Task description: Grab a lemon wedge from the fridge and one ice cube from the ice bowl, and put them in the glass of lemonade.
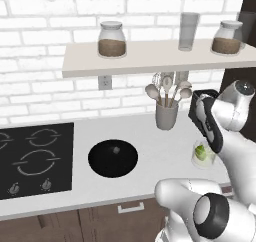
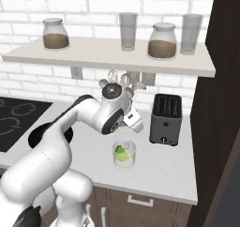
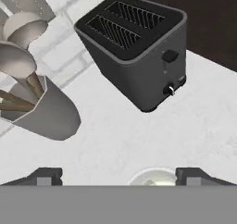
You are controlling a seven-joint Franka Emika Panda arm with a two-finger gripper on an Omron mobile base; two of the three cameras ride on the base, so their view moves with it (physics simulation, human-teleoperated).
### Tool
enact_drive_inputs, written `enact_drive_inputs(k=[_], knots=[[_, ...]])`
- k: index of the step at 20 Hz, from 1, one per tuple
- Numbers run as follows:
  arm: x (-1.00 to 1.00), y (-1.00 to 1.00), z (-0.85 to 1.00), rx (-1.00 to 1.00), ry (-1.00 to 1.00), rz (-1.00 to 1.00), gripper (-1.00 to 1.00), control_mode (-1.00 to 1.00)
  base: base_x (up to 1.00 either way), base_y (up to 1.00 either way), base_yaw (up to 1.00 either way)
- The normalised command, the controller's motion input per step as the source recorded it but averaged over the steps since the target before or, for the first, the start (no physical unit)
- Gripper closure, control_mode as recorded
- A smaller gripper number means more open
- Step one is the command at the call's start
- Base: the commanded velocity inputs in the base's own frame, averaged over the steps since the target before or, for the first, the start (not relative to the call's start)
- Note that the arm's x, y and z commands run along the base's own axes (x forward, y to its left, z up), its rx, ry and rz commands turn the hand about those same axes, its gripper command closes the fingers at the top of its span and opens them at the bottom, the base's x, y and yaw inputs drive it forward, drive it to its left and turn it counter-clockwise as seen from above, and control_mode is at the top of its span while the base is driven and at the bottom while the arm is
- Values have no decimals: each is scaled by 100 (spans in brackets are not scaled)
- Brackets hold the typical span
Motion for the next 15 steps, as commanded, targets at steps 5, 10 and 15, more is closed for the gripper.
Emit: enact_drive_inputs(k=[5, 10, 15], knots=[[-75, 50, 100, 0, -44, 20, -100, -100, 0, 0, 0], [-84, 55, 100, 0, -46, 14, -100, -100, 0, 0, 0], [-58, 0, 100, 6, -42, 0, -100, -100, 0, 0, 0]])
